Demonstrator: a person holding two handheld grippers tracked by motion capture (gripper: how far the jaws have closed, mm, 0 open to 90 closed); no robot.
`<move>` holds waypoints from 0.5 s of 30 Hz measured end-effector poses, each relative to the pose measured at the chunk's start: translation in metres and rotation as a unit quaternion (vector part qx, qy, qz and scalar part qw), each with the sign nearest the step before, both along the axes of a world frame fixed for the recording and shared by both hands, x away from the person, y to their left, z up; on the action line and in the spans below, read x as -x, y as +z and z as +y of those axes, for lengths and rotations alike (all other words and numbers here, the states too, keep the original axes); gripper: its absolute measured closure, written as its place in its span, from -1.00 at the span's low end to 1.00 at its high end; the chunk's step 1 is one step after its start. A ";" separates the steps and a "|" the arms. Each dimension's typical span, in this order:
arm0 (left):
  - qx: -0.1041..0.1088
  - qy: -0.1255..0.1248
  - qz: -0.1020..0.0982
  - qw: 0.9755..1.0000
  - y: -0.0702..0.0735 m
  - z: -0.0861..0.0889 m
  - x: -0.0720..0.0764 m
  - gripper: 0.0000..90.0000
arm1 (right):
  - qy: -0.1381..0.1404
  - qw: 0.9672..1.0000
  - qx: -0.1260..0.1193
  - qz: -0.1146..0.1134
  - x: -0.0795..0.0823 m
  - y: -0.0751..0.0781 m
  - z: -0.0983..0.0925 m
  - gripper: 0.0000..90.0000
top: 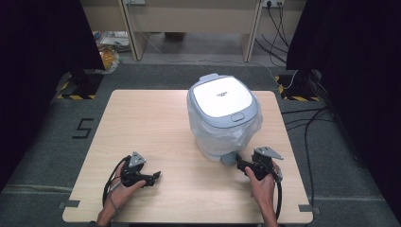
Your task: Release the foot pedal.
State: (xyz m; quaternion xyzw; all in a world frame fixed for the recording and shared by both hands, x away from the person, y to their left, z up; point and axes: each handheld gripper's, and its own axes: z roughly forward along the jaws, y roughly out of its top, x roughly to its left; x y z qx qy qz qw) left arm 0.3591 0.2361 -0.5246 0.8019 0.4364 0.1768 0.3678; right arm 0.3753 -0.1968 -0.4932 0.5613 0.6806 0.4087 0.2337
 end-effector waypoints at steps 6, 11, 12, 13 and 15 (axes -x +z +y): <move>0.000 0.000 0.000 1.000 0.000 0.000 0.000 -0.76 | 0.006 1.000 0.005 -0.012 0.005 0.006 -0.002 -0.52; 0.000 0.000 0.000 1.000 0.000 0.000 0.000 -0.76 | 0.011 1.000 0.001 -0.021 0.013 0.011 -0.004 -0.60; 0.000 0.000 0.000 1.000 0.000 0.000 0.000 -0.76 | 0.011 1.000 0.001 -0.021 0.013 0.011 -0.004 -0.60; 0.000 0.000 0.000 1.000 0.000 0.000 0.000 -0.76 | 0.012 1.000 0.002 -0.023 0.014 0.012 -0.004 -0.60; 0.000 0.000 0.000 1.000 0.000 0.000 0.000 -0.76 | 0.017 1.000 0.002 -0.023 0.019 0.014 -0.005 -0.62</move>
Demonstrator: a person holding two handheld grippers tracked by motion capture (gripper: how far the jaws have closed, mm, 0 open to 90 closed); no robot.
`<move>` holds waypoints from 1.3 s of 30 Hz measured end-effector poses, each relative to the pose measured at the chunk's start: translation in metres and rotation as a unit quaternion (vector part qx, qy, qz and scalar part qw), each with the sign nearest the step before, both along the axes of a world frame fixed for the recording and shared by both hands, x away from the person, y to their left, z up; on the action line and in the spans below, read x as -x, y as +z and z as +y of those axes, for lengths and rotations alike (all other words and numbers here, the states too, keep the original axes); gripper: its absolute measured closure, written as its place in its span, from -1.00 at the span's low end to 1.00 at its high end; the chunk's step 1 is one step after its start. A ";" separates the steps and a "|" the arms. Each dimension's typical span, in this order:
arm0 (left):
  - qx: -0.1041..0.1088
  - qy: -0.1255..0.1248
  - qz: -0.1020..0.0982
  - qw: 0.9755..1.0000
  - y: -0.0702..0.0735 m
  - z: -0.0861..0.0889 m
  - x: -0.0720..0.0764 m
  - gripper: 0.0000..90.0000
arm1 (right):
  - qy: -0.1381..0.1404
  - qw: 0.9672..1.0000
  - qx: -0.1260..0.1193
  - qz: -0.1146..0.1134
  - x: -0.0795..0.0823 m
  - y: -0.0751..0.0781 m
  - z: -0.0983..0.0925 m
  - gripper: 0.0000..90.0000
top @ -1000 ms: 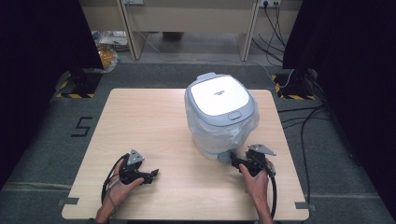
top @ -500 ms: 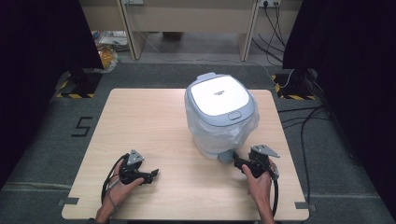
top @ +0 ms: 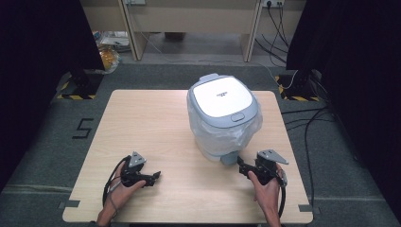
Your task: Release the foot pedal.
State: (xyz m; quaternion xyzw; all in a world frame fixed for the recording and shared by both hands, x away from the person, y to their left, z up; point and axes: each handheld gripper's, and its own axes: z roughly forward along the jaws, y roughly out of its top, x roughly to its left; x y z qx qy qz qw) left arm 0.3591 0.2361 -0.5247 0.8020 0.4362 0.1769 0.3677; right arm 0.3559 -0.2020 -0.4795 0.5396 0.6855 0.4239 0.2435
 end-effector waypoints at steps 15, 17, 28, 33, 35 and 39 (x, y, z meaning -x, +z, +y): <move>0.000 0.000 0.000 1.000 0.000 0.000 0.000 -0.76 | 0.019 1.000 -0.004 0.002 0.032 -0.010 -0.007 -0.62; 0.000 0.000 0.000 1.000 0.000 0.000 0.000 -0.76 | 0.019 1.000 -0.002 0.002 0.035 -0.014 -0.008 -0.62; 0.000 0.000 0.000 1.000 0.000 0.000 0.000 -0.76 | 0.015 0.999 0.018 0.031 0.056 -0.033 -0.016 -0.59; -0.001 0.000 0.000 1.000 0.000 0.000 0.000 -0.76 | 0.018 0.999 0.031 0.036 0.063 -0.035 -0.015 -0.59; -0.001 0.000 -0.001 1.000 0.000 0.000 0.000 -0.76 | 0.017 0.998 0.038 0.037 0.066 -0.035 -0.014 -0.60; 0.000 0.000 -0.001 1.000 0.000 0.000 0.000 -0.76 | 0.024 0.997 0.051 0.053 0.071 -0.039 -0.013 -0.61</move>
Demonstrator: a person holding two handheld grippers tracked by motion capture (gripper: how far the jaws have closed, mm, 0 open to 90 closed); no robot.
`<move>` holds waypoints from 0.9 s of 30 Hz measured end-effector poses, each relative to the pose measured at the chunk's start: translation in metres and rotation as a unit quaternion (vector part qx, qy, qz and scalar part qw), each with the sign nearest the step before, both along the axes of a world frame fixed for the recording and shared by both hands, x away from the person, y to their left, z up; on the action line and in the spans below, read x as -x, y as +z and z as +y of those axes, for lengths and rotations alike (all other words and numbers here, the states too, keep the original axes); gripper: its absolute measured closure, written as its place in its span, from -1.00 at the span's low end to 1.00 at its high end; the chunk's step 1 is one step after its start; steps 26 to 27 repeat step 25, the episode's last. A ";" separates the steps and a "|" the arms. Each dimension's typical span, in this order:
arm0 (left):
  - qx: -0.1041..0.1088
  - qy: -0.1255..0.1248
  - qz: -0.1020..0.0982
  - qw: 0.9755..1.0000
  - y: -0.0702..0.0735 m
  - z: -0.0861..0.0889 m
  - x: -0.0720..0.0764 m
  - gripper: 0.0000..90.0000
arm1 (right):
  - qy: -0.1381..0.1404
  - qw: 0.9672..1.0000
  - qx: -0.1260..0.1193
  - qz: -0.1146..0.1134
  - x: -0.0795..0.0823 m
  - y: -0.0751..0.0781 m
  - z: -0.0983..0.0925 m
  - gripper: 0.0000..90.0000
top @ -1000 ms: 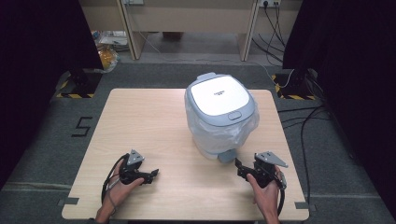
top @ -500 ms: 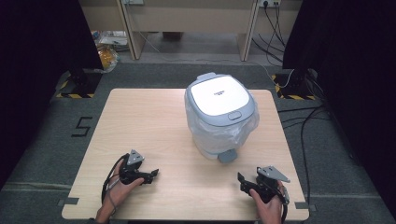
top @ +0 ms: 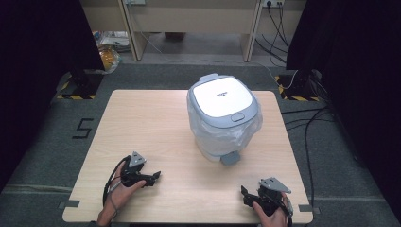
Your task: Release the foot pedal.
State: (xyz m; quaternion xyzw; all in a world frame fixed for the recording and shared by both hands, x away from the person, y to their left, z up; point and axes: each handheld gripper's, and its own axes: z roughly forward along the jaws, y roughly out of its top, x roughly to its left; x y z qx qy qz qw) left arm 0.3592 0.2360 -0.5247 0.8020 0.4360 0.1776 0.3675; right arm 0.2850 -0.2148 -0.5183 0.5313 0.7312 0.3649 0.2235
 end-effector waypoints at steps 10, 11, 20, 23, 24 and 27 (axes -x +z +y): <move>0.000 0.000 0.000 1.000 0.000 0.000 0.000 -0.76 | 0.007 0.999 0.034 -0.001 0.009 -0.004 0.007 -0.68; 0.000 0.000 0.000 1.000 0.000 0.000 0.000 -0.76 | 0.008 0.999 0.034 0.000 0.010 -0.004 0.006 -0.68; 0.001 0.000 -0.001 1.000 0.000 0.000 0.000 -0.76 | 0.006 0.999 0.034 -0.003 0.011 -0.005 0.008 -0.71; 0.000 0.000 0.000 1.000 0.000 0.000 0.000 -0.76 | 0.006 0.999 0.034 -0.005 0.011 -0.005 0.009 -0.74; 0.000 0.000 0.000 1.000 0.000 0.000 0.000 -0.76 | 0.006 0.999 0.034 -0.005 0.011 -0.005 0.009 -0.74; 0.001 0.000 -0.001 1.000 0.000 0.000 0.000 -0.76 | 0.005 0.999 0.034 -0.005 0.011 -0.006 0.009 -0.76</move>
